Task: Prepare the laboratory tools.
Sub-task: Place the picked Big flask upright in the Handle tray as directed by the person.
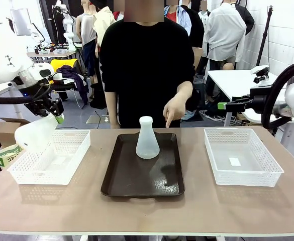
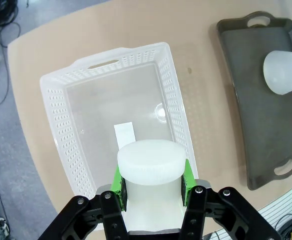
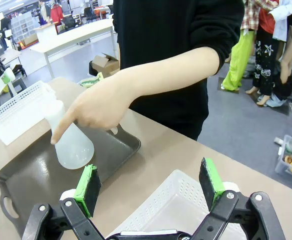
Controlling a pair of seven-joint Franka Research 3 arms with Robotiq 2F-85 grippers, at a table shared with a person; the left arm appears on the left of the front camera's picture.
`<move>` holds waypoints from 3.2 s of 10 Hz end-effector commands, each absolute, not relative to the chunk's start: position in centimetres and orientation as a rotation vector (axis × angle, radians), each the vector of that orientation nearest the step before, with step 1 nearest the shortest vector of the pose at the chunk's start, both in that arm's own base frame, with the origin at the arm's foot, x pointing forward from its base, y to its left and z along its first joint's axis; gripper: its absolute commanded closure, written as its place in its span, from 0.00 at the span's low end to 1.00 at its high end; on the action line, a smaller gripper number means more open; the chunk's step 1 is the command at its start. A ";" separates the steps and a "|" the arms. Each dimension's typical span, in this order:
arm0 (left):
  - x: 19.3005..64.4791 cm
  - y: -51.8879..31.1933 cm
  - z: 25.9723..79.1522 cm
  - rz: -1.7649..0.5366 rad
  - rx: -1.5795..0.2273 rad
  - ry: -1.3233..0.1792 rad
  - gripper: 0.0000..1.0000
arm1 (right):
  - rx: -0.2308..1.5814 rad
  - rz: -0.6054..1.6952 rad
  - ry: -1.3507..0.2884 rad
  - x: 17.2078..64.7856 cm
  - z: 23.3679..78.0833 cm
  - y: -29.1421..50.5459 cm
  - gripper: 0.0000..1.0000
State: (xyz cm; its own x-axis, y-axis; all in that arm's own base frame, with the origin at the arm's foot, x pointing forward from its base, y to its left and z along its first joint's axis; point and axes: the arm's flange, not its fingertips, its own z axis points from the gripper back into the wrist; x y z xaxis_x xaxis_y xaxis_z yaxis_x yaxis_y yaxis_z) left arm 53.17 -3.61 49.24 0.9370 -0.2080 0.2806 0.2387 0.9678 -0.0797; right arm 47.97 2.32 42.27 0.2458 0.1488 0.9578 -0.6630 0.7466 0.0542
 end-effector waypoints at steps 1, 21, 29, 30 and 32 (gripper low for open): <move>53.5 -3.8 49.4 -0.219 -0.105 -0.277 1.00 | 0.510 0.587 -1.191 47.9 42.3 2.3 0.00; 44.9 -15.6 53.1 -1.224 -0.936 -0.969 1.00 | 0.510 0.587 -1.191 47.9 42.3 2.3 0.00; 44.9 -20.6 42.9 -1.324 -1.171 -0.929 1.00 | 0.510 0.587 -1.191 47.9 42.3 2.3 0.00; 44.9 -21.5 41.4 -1.403 -1.215 -1.010 1.00 | 0.510 0.587 -1.191 47.9 42.3 2.3 0.00; 45.4 -23.0 39.4 -1.438 -1.249 -1.091 1.00 | 0.510 0.587 -1.191 47.9 42.3 2.3 0.00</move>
